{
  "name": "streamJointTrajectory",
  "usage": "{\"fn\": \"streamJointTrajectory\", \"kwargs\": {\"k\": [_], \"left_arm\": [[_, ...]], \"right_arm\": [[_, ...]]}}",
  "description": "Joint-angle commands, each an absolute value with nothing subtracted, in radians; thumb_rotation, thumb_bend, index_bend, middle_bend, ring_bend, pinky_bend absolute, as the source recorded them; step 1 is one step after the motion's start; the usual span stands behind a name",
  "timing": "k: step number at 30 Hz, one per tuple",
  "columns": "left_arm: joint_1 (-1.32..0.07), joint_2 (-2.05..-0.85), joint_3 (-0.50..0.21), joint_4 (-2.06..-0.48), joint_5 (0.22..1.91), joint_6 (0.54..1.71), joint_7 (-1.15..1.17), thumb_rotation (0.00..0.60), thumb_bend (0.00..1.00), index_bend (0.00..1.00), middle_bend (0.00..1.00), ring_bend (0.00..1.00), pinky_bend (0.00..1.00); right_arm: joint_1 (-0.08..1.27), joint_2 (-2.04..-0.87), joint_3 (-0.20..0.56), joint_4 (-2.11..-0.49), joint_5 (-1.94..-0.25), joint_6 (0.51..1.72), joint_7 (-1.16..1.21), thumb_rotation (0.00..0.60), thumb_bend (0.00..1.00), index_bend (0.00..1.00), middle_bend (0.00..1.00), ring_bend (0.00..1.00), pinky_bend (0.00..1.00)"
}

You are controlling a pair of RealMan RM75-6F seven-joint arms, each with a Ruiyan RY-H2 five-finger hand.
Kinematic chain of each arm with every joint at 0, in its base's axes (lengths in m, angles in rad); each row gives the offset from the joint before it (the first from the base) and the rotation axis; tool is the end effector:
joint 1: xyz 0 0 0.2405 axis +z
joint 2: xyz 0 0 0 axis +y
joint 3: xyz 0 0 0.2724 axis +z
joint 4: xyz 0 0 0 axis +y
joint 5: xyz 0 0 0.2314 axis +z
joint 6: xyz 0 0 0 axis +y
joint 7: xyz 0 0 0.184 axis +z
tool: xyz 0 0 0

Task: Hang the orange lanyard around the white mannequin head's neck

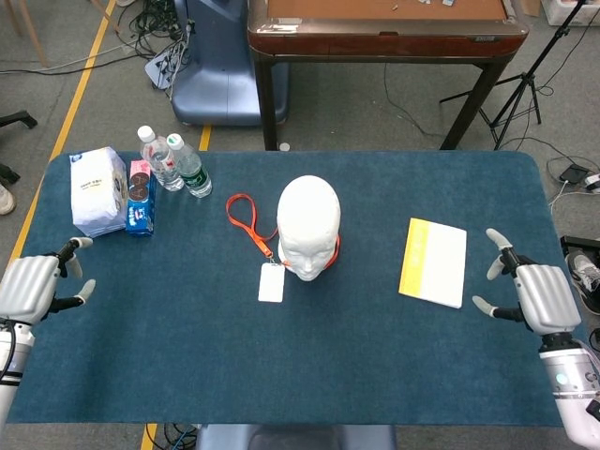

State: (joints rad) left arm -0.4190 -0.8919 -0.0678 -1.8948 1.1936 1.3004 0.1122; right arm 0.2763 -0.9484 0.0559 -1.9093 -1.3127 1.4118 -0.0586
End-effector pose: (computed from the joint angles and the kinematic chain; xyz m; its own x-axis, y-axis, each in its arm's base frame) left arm -0.2571 0.3158 0.1804 0.4112 0.0639 0.9093 0.9113 -0.0510 -0.4085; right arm -0.2684 -0.2736 0.1705 0.3165 -0.0300 0.9481 -0.9484 -0.0293 0.3157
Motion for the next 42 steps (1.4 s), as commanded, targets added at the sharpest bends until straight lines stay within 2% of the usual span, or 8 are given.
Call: {"fn": "streamJointTrajectory", "kwargs": {"k": [1,6,10,12,15,23,34,42], "left_arm": [[-0.417,-0.914,-0.037,-1.856,1.248,1.233,0.067,0.531,0.33,0.26,0.58,0.56,0.83],[-0.454,-0.957,-0.014,-1.815,1.324,1.127,0.038,0.562,0.33,0.26,0.61,0.6,0.84],[-0.491,-0.992,-0.005,-1.786,1.363,1.049,0.031,0.594,0.33,0.26,0.63,0.63,0.86],[-0.51,-1.013,-0.004,-1.771,1.377,1.012,0.023,0.6,0.36,0.26,0.65,0.66,0.88],[-0.534,-1.049,-0.008,-1.747,1.393,0.978,0.023,0.6,0.43,0.26,0.69,0.69,0.9],[-0.619,-1.145,-0.037,-1.68,1.397,0.882,0.068,0.6,0.53,0.18,0.79,0.77,0.98],[-0.741,-1.286,-0.079,-1.563,1.326,0.736,0.124,0.597,0.63,0.15,0.82,0.82,1.0],[-0.79,-1.37,-0.1,-1.485,1.276,0.694,0.119,0.549,0.65,0.12,0.82,0.83,1.0]], "right_arm": [[0.251,-0.951,0.044,-1.909,-1.341,1.431,-0.052,0.6,0.13,0.09,0.52,0.44,0.59],[0.219,-0.949,0.038,-1.918,-1.366,1.453,-0.045,0.6,0.14,0.09,0.53,0.45,0.59],[0.196,-0.943,0.036,-1.922,-1.377,1.47,-0.046,0.6,0.19,0.09,0.54,0.46,0.59],[0.184,-0.94,0.033,-1.924,-1.381,1.475,-0.051,0.6,0.2,0.09,0.54,0.46,0.59],[0.171,-0.943,0.03,-1.92,-1.38,1.479,-0.063,0.6,0.21,0.09,0.54,0.46,0.59],[0.144,-0.95,0.024,-1.917,-1.387,1.476,-0.071,0.6,0.21,0.09,0.52,0.45,0.59],[0.127,-0.951,0.024,-1.914,-1.393,1.46,-0.1,0.6,0.21,0.09,0.51,0.45,0.59],[0.127,-0.989,0.009,-1.873,-1.424,1.423,-0.098,0.6,0.21,0.09,0.49,0.42,0.56]]}}
